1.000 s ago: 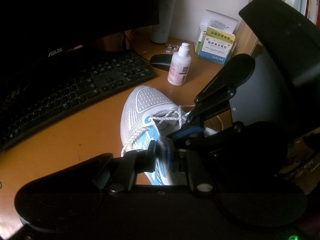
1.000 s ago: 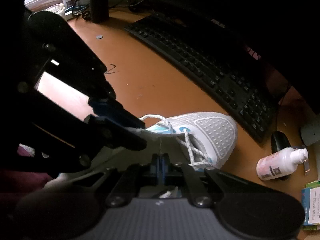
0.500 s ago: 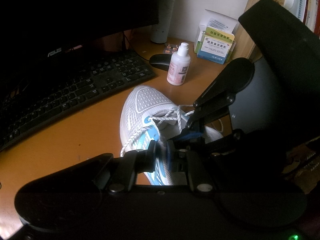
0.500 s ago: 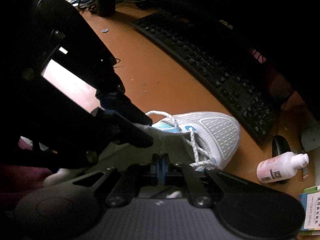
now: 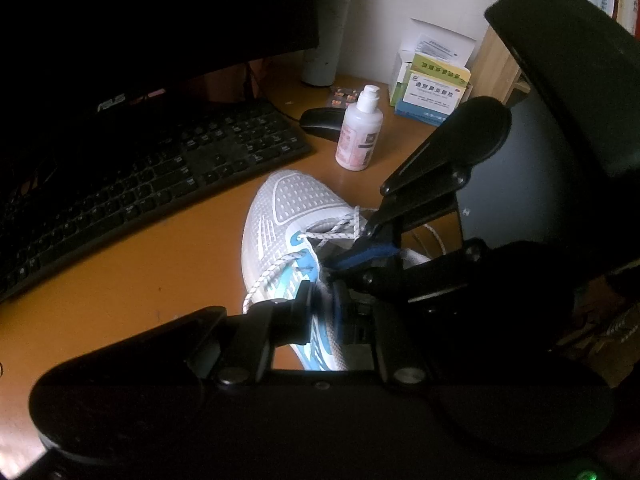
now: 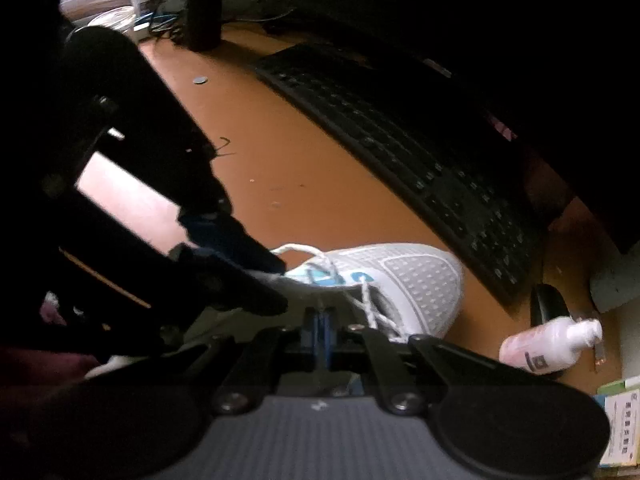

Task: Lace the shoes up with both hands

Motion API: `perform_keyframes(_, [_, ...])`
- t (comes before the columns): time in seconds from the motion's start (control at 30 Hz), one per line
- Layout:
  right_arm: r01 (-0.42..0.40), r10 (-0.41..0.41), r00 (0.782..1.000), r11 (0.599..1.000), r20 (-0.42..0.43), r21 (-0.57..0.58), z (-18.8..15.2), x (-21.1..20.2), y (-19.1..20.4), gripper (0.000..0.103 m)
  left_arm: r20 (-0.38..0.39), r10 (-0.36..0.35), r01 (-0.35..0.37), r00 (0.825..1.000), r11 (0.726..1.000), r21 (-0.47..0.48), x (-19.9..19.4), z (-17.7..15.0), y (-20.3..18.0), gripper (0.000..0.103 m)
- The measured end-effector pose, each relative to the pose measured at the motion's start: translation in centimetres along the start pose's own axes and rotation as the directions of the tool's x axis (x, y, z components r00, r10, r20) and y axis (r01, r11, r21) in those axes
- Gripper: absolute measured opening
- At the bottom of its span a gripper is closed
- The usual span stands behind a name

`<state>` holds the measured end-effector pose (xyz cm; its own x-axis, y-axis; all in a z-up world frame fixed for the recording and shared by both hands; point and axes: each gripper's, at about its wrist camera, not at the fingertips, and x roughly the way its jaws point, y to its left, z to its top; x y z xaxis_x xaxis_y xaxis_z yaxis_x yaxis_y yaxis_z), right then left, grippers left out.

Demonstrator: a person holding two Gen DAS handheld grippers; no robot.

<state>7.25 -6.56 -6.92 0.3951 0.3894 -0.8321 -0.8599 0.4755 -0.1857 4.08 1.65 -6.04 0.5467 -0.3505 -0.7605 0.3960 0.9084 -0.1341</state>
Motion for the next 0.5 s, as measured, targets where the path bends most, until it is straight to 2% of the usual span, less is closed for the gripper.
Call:
perform_keyframes(0.17, [-0.025,0.025,0.999,1.000,0.020,0.001,0.2,-0.1,-0.1,0.004,0.024,-0.024,0.025,0.999,0.999,-0.040,-1.4,0.3,0.3,0.009])
perform_keyframes(0.33, [-0.020,0.020,0.999,1.000,0.035,0.006,0.2,-0.4,-0.1,0.004,0.082,-0.008,0.017,0.997,0.994,-0.104,-2.7,0.8,1.3,0.009])
perform_keyframes(0.5, [-0.014,0.014,0.999,1.000,0.038,0.023,0.1,-0.4,-0.2,0.004,0.059,-0.025,0.036,0.998,0.979,-0.200,-0.6,0.6,2.7,0.009])
